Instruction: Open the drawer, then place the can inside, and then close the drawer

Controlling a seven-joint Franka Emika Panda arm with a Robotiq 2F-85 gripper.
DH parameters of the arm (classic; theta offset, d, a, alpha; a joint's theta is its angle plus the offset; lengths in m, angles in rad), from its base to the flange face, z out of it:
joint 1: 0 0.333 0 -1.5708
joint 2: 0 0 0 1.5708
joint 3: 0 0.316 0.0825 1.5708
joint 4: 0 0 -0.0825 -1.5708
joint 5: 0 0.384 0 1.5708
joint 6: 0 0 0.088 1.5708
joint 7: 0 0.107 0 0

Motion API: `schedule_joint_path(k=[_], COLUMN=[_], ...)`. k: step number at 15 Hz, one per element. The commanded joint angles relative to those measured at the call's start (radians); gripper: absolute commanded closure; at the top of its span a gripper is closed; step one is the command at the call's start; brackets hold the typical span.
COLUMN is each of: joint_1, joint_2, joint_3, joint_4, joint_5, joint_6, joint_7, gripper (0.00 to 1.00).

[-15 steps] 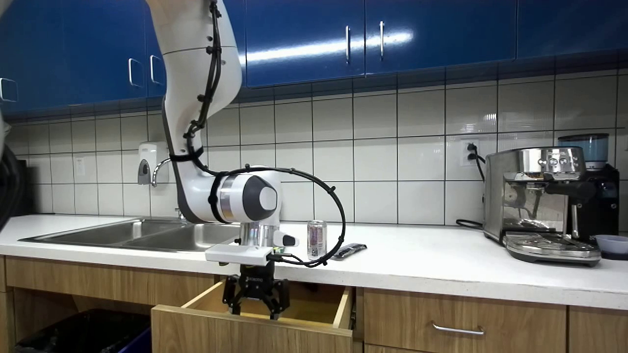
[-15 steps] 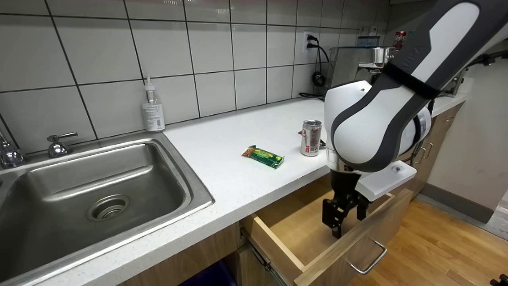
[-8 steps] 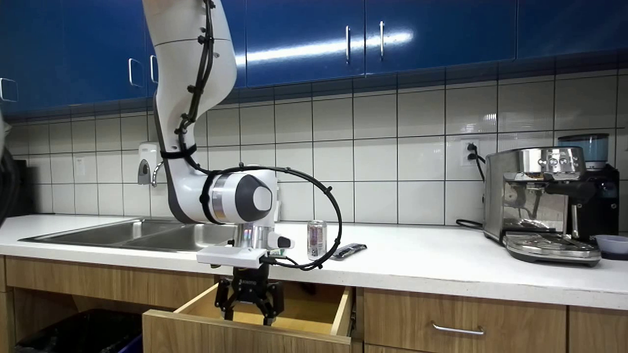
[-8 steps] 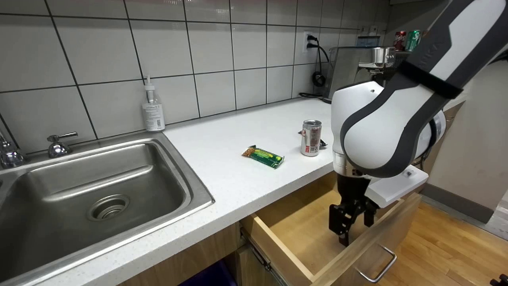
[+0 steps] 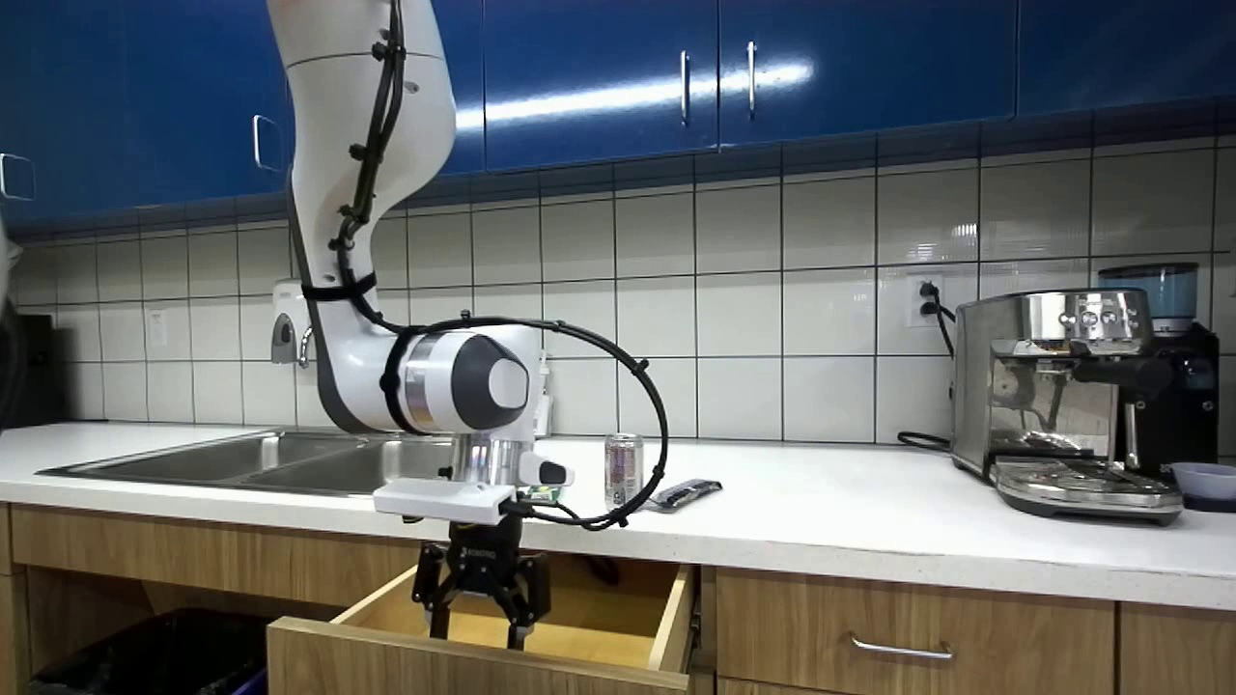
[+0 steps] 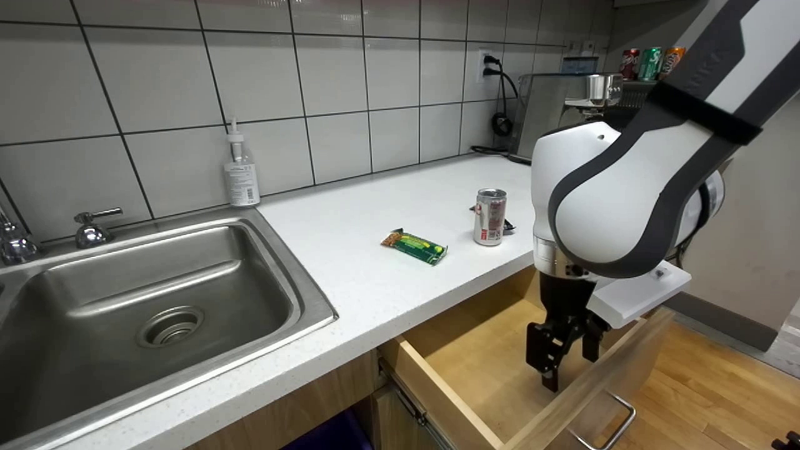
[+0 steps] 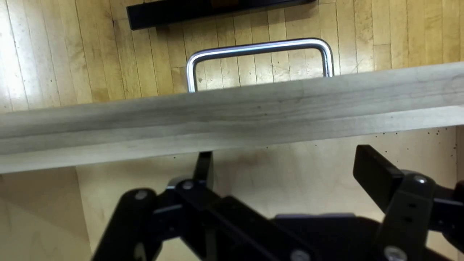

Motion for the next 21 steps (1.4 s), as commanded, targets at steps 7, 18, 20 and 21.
schedule_joint_path(k=[7, 18, 20, 21], joint_1=[-0.002, -0.003, -0.004, -0.006], joint_2=[-0.158, -0.311, -0.325, -0.332], joint_3=[0.009, 0.001, 0.001, 0.001], joint_4=[-0.095, -0.132, -0.126, -0.124], joint_5=[0.039, -0.002, -0.021, -0.032], joint_6=[-0.017, 0.012, 0.015, 0.017], joint_7=[0.050, 0.159, 0.184, 0.194], gripper=[0.00, 0.00, 0.00, 0.00])
